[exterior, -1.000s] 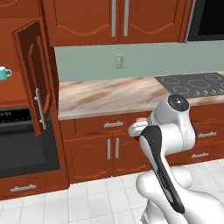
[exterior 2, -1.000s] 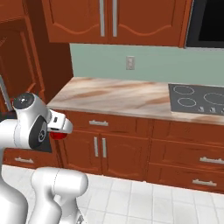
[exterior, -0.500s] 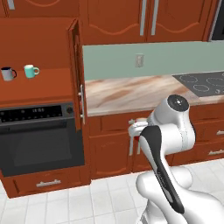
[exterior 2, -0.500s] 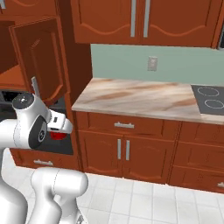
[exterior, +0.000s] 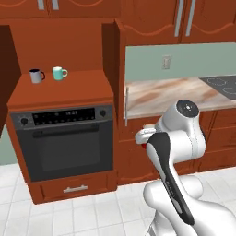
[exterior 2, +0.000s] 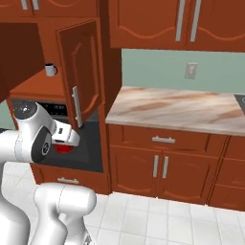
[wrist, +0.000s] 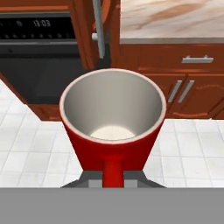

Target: Pick the mug on the counter and place it in the cabinet with the handle facing the right, like the mugs already inside.

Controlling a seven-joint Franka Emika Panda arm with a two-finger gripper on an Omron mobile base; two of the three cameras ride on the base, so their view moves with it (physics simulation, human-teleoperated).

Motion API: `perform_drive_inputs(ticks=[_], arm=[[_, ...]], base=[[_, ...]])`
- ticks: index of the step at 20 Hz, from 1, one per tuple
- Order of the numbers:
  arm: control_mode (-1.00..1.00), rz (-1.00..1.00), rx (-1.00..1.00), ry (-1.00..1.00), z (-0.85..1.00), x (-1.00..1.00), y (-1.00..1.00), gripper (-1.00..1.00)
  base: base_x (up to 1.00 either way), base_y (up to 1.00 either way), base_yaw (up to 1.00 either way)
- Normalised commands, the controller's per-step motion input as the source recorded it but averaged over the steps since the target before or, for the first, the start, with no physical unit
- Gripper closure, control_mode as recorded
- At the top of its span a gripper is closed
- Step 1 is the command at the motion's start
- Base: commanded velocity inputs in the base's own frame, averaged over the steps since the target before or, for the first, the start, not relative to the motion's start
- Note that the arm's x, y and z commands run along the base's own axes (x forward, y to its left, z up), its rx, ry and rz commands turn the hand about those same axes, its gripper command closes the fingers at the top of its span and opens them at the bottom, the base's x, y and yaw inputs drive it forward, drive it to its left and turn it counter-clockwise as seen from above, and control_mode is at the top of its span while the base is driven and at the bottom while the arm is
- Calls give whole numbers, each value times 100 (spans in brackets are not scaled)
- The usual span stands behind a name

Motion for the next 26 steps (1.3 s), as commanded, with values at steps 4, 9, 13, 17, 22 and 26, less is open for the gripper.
perform_drive_inputs(ticks=[4, 9, 13, 17, 22, 26], arm=[[100, 0, 0, 0, 0, 0, 0, 100], [100, 0, 0, 0, 0, 0, 0, 100], [100, 0, 0, 0, 0, 0, 0, 100], [100, 0, 0, 0, 0, 0, 0, 100], [100, 0, 0, 0, 0, 0, 0, 100], [100, 0, 0, 0, 0, 0, 0, 100]], base=[[-7, 61, 0], [0, 48, 0], [0, 29, 0], [13, 8, 0], [21, 17, 0], [16, 46, 0]])
